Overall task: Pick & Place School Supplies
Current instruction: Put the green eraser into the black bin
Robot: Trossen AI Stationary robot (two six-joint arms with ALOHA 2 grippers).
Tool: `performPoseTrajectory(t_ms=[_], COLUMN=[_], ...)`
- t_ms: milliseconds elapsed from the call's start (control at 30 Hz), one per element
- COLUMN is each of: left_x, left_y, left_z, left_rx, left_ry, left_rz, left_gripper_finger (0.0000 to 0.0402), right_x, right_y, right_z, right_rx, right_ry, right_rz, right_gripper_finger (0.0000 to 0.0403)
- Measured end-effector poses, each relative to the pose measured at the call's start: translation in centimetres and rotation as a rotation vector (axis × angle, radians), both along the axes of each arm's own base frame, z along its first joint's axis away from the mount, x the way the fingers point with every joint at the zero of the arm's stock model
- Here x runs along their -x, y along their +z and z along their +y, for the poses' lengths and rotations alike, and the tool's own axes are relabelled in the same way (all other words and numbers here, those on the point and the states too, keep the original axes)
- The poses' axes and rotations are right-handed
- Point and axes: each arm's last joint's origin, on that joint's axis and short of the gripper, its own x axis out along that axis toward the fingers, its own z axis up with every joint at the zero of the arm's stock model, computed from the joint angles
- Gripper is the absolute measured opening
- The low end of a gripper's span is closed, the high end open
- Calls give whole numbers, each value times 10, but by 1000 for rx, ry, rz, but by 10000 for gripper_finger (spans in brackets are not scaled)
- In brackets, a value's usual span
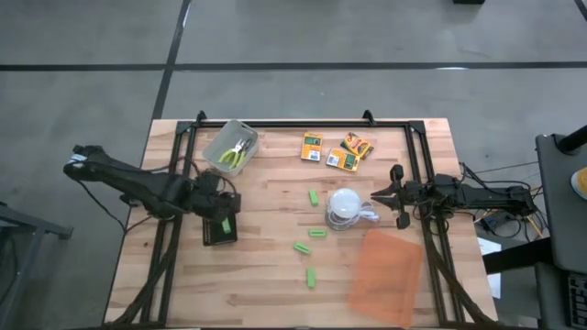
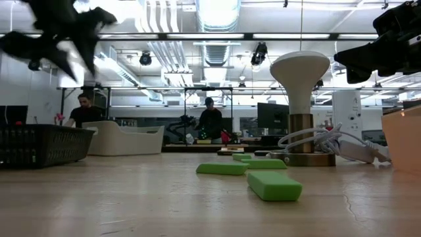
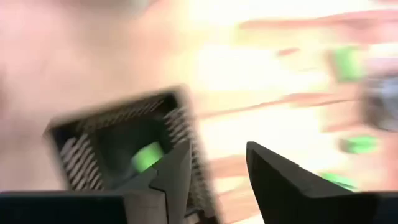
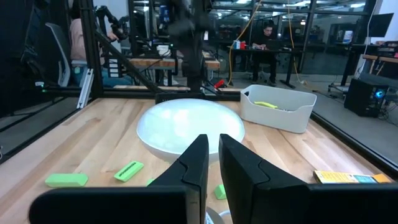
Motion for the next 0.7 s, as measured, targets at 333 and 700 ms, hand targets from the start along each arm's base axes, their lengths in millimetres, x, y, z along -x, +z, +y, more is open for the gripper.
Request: performPoseTrajectory(t_ms=[333,700], left_x=[-48,-115], left_y=[36,-25], left_z=[-16,-47], left_rx=[-468,-740], left_ry=[-629,-1037], left_rz=[-315,-339], left_gripper_finger=[159,159], right_x=[0,0], right_y=[0,0], right_z=[0,0], right_rx=[0,0], right_ry=[0,0], right_rz=[0,0], right_gripper_finger=[36,36])
